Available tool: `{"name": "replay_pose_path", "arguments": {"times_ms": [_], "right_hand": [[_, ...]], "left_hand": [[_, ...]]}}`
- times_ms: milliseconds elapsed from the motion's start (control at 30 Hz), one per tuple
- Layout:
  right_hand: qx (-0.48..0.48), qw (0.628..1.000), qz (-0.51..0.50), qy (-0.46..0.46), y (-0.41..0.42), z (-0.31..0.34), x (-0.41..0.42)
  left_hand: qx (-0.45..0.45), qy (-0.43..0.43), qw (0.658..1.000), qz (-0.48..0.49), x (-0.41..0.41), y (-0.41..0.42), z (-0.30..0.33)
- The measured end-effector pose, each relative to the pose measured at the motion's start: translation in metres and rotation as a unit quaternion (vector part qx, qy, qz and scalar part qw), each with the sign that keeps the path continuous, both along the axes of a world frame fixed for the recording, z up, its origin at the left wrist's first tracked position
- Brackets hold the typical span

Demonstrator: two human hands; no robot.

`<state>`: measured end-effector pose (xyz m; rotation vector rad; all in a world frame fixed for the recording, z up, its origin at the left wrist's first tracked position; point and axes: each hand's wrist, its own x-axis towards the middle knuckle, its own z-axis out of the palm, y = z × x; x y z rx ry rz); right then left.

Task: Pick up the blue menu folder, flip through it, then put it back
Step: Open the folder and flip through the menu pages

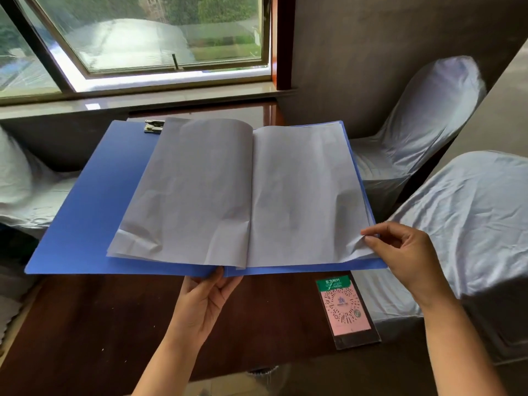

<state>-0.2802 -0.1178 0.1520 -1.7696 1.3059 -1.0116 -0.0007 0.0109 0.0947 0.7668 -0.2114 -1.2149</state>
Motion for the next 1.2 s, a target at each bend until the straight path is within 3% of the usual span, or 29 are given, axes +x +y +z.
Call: {"name": "replay_pose_path", "arguments": {"times_ms": [133,200,233,300,333,433,500,567,600,700,767,800,900,1200], "right_hand": [[-0.097,0.99,-0.063,0.08,0.001,0.003,0.01],[-0.13,0.987,-0.062,0.072,0.001,0.008,0.013],[-0.125,0.99,-0.049,0.031,0.003,0.011,0.015],[-0.032,0.99,-0.007,-0.14,0.006,0.017,0.021],[0.042,0.967,0.019,-0.251,0.008,0.02,0.024],[0.222,0.835,0.055,-0.501,0.011,0.022,0.032],[0.258,0.773,0.05,-0.577,0.011,0.023,0.039],[0.279,0.751,0.057,-0.596,0.012,0.026,0.049],[0.285,0.773,0.063,-0.563,0.012,0.026,0.057],[0.225,0.906,0.068,-0.353,0.019,0.026,0.082],[0.104,0.977,0.108,-0.152,0.028,0.027,0.098],[0.026,0.988,0.139,-0.057,0.032,0.026,0.107],[-0.137,0.974,0.161,0.081,0.044,0.023,0.131],[-0.169,0.932,0.263,0.183,0.061,0.006,0.168]], "left_hand": [[-0.01,-0.008,1.0,0.005,0.0,-0.001,0.001],[-0.013,-0.009,1.0,0.004,0.001,-0.001,0.001],[-0.013,-0.007,1.0,0.004,0.001,-0.001,0.001],[-0.012,-0.005,1.0,0.006,0.002,0.0,0.0],[-0.011,-0.003,1.0,0.006,0.002,0.0,-0.001],[-0.006,0.006,1.0,0.009,0.004,0.001,-0.002],[0.0,0.01,1.0,0.013,0.005,0.001,-0.003],[0.001,0.011,1.0,0.016,0.004,0.001,-0.004],[0.001,0.01,1.0,0.016,0.003,0.001,-0.004],[0.003,0.009,1.0,0.008,0.001,0.001,-0.006],[-0.003,0.007,1.0,0.001,-0.001,0.0,-0.007],[-0.005,0.006,1.0,-0.002,-0.002,0.0,-0.007],[-0.008,0.001,1.0,-0.009,-0.005,-0.001,-0.006],[-0.025,-0.009,0.999,-0.022,-0.007,0.002,0.001]]}}
